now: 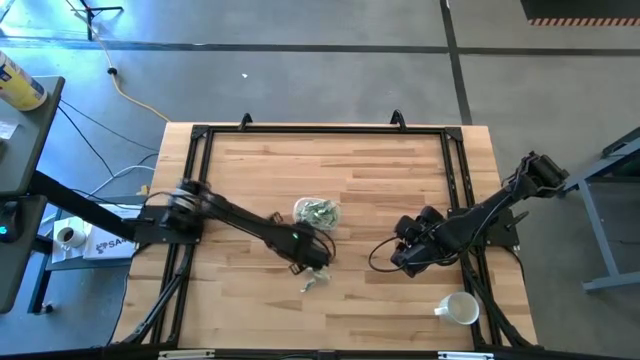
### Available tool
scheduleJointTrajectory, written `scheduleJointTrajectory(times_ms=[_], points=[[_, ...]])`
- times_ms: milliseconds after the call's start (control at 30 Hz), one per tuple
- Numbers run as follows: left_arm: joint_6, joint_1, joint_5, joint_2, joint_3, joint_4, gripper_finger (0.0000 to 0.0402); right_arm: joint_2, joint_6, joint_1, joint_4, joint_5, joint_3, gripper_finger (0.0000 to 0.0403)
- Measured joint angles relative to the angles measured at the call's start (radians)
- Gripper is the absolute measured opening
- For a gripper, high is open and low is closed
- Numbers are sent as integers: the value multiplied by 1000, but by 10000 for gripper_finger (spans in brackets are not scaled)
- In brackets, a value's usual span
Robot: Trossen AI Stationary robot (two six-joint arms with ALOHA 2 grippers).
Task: Pick and place Stevia / Truvia into bins
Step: Put the stevia packet into the transparent container
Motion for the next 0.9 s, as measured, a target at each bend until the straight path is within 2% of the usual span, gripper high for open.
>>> scheduleJointTrajectory(times_ms=[100, 200, 267, 367, 433, 567, 633, 767, 900], points=[[49, 16, -66, -105, -1, -67, 31, 0, 0, 0, 3, 17, 0, 239], [172, 60, -128, -180, -1, 36, 24, 0, -1, 0, 14, 33, 1, 239], [310, 106, -136, -218, 2, 183, 24, 0, -2, 0, 28, 41, 1, 240], [554, 183, -37, -214, -1, 367, 28, 0, -2, 0, 39, 48, 1, 240], [655, 229, 44, -178, -2, 453, 46, 0, -3, 0, 47, 48, 1, 239], [710, 307, 122, -111, -4, 465, 94, 0, -3, 0, 55, 47, 1, 240], [748, 338, 156, -83, -4, 460, 105, 0, -3, 0, 59, 48, 1, 240], [789, 376, 197, -38, -4, 418, 88, 0, -3, 0, 61, 49, 1, 239], [741, 379, 202, -49, -2, 347, 56, 0, -3, 0, 61, 46, 1, 240]])
